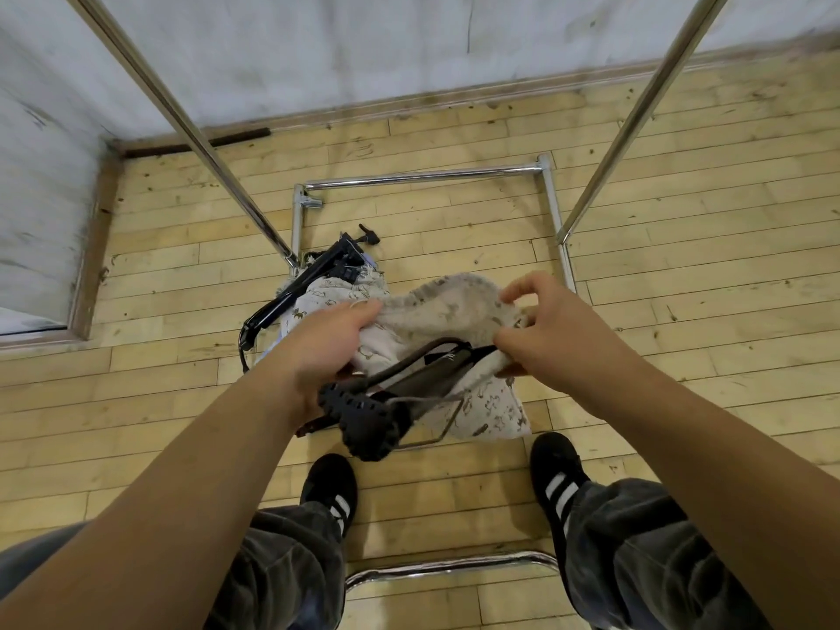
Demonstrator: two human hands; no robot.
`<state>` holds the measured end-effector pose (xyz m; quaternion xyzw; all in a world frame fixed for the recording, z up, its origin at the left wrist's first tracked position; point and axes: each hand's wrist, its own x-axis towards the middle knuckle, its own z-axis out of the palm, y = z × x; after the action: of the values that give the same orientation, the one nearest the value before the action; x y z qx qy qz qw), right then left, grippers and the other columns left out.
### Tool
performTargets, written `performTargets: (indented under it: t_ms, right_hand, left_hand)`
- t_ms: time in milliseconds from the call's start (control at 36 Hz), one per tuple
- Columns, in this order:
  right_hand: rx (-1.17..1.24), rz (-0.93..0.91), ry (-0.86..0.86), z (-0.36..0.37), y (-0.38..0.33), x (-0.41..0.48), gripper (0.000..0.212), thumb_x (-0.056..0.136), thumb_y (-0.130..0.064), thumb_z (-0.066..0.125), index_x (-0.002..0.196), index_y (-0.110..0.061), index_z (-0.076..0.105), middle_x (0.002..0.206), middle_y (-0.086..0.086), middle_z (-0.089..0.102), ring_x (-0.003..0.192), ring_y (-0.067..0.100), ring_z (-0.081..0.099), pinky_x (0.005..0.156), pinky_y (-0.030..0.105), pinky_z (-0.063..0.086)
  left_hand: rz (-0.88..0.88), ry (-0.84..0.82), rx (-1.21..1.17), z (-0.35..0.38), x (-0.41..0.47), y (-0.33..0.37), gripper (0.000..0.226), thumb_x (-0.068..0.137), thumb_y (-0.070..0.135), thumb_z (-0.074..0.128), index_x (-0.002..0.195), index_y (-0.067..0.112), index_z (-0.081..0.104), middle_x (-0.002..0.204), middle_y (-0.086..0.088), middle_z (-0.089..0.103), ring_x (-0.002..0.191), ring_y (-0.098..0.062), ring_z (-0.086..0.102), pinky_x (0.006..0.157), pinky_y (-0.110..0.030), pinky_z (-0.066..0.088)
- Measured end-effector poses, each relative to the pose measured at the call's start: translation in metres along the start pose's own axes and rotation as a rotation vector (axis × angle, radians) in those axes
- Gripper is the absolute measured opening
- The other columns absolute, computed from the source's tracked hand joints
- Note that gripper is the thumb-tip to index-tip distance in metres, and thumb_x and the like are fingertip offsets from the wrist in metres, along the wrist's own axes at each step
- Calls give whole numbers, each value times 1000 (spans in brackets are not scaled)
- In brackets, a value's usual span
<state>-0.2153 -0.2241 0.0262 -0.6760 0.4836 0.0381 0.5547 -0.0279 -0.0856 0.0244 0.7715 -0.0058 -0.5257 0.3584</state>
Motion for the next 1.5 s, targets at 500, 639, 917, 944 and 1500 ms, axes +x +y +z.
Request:
performTargets:
  t_ms: [500,639,917,944,1500]
  right_hand:
    - [200,-81,-208,0,-9,-4,23,95,-4,65,84,-13,83,95,12,77,88,25,77,81,36,65]
    - [179,-132,-196,9,-9,-8,30,100,-3,55,84,-13,78,101,21,74,96,33,75,80,37,65]
    - [-287,-622,-129,27,-3,-14,36,85,-32,80,120,-32,71,112,-15,63,103,3,61,92,28,55]
    - [-316,-640,-138,28,-3,-14,47,82,-37,82,126,-32,68,117,-15,60,107,3,59,94,27,53]
    - [-174,-573,109,17,-14,-23,29,71,-53,74,95,-44,60,104,-17,58,95,-7,56,82,9,50]
  left_hand:
    - [-128,-73,-592,2,-5,7,34,111,21,40,126,-2,60,114,-22,74,75,-26,77,50,-34,61]
    - [-135,-110,-656,9,-13,7,34,110,20,39,121,-3,62,103,-20,75,68,-26,76,50,-33,60]
    - [-46,-120,-926,19,-22,19,37,110,14,36,122,-8,62,126,-25,69,116,-32,70,67,-39,66]
    - [-39,-113,-960,19,-22,21,36,110,14,36,121,-8,63,128,-23,67,116,-29,68,63,-37,65]
    - [279,13,-368,19,-17,35,20,102,30,60,113,17,71,98,-4,79,89,-22,77,75,-35,62]
